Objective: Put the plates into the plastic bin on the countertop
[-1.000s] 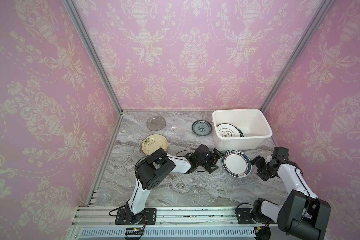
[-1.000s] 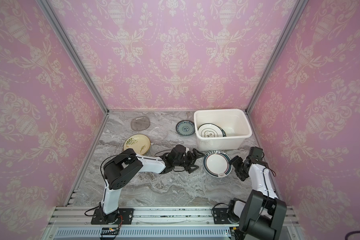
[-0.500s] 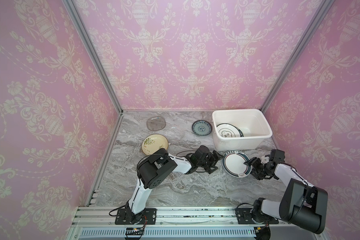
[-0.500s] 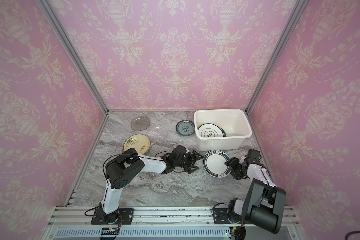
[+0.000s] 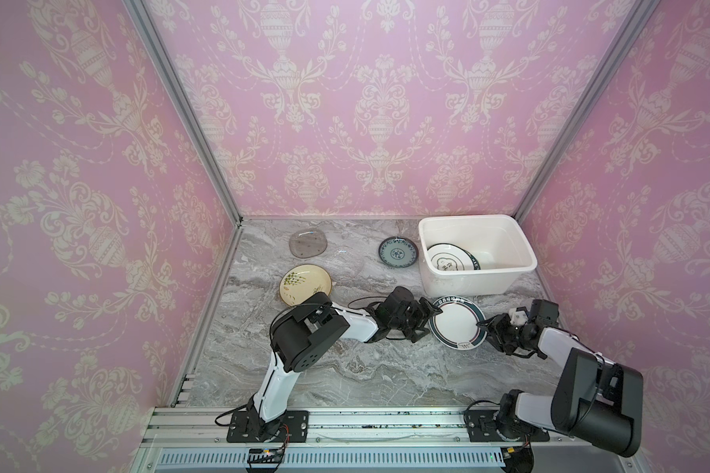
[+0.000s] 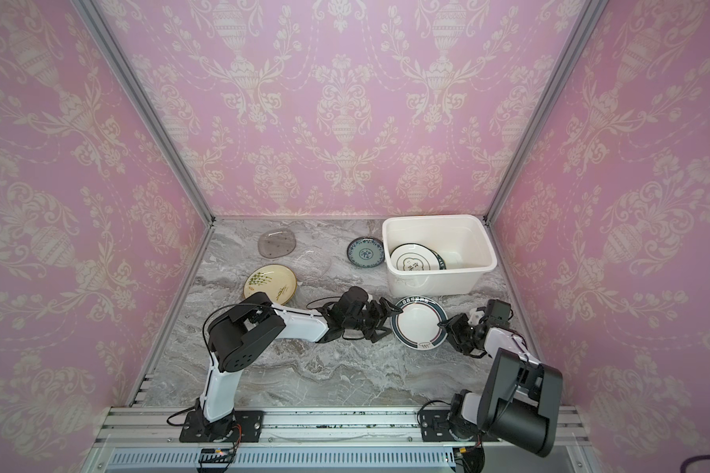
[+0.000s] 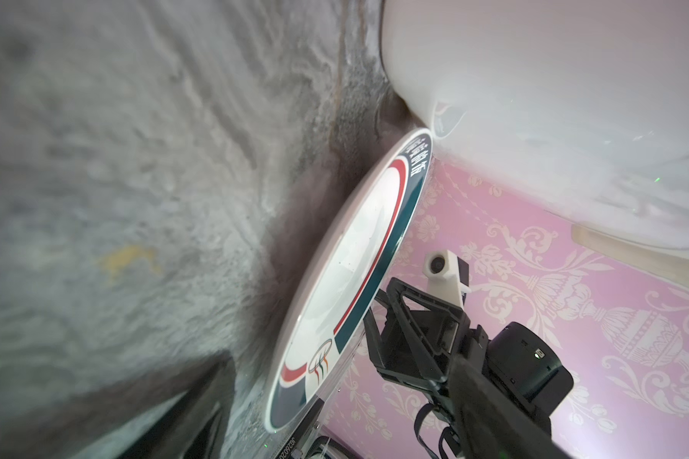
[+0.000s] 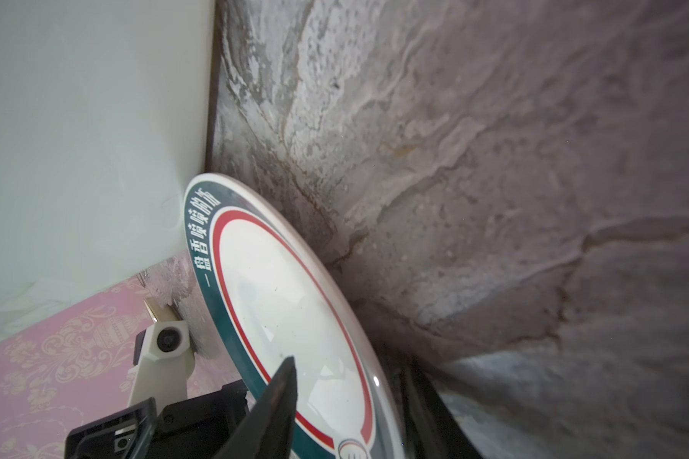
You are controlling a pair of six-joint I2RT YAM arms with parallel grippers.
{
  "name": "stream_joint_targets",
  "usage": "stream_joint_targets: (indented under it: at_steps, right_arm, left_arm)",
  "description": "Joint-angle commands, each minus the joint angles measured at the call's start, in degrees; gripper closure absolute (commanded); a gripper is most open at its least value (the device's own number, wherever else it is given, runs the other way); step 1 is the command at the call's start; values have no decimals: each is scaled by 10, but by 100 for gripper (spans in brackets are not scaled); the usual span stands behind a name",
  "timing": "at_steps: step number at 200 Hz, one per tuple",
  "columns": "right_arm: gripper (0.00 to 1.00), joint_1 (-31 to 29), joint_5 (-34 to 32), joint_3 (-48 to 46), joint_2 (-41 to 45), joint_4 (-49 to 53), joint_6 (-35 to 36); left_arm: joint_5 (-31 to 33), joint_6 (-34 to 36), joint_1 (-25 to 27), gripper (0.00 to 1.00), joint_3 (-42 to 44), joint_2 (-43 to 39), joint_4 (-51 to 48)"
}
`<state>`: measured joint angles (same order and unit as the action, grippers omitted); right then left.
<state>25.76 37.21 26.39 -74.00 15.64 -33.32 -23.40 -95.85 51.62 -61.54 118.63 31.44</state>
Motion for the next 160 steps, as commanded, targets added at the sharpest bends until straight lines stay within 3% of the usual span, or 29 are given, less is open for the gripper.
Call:
stream_joint_targets:
  at_steps: [1, 41, 85, 109, 120, 134, 160]
  right_arm:
    - [61, 0, 36, -4, 24, -17, -6]
    - [68, 0, 68, -5, 52, -38, -37]
    - [84, 0, 79, -24, 68, -64, -57]
    - [86, 0, 74, -29, 73, -61, -55]
    - [83, 0, 64, -26, 76, -46, -46]
    - [70, 0, 33, -19, 81, -4, -31]
    - [56, 0, -3, -22, 89, 37, -25]
  left_arm:
    - [14, 24, -2, 14, -6, 0, -38]
    - [11, 27, -3, 14, -13, 7, -41]
    - [9, 29, -2, 14, -19, 11, -44]
    - [8, 30, -3, 14, -19, 12, -43]
    - [8, 30, -3, 14, -19, 12, -44]
    - [8, 30, -3, 14, -19, 11, -44]
    - [10, 30, -3, 14, -19, 11, -44]
